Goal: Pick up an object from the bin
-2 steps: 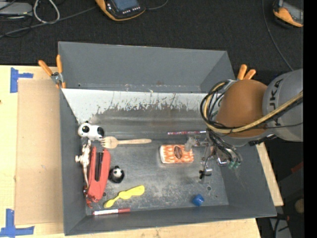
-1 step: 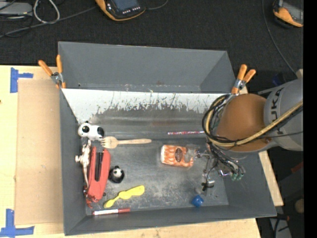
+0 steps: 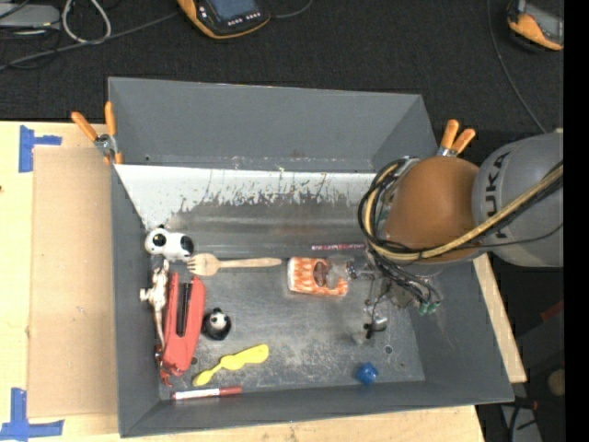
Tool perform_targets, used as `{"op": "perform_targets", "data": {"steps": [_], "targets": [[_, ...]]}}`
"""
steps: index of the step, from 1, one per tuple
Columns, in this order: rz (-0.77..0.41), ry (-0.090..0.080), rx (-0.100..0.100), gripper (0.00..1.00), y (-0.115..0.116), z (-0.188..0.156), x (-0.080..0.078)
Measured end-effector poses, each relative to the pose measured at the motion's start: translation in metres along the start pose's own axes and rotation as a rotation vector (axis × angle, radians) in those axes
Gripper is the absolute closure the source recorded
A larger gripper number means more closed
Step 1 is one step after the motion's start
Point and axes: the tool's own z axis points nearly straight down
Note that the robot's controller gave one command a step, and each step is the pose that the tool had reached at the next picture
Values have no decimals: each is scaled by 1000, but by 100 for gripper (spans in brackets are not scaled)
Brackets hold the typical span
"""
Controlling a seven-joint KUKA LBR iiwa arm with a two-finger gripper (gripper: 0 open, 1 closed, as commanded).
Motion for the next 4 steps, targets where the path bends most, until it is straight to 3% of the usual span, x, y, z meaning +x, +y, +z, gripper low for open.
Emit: {"op": "perform_targets", "data": {"steps": [1, 2, 3, 4], "targets": [[298, 4, 1, 0, -1, -13, -6], [91, -4, 0, 0, 8, 12, -46], [40, -5, 2, 100, 48, 11, -82], [40, -5, 2, 100, 48, 11, -82]]}}
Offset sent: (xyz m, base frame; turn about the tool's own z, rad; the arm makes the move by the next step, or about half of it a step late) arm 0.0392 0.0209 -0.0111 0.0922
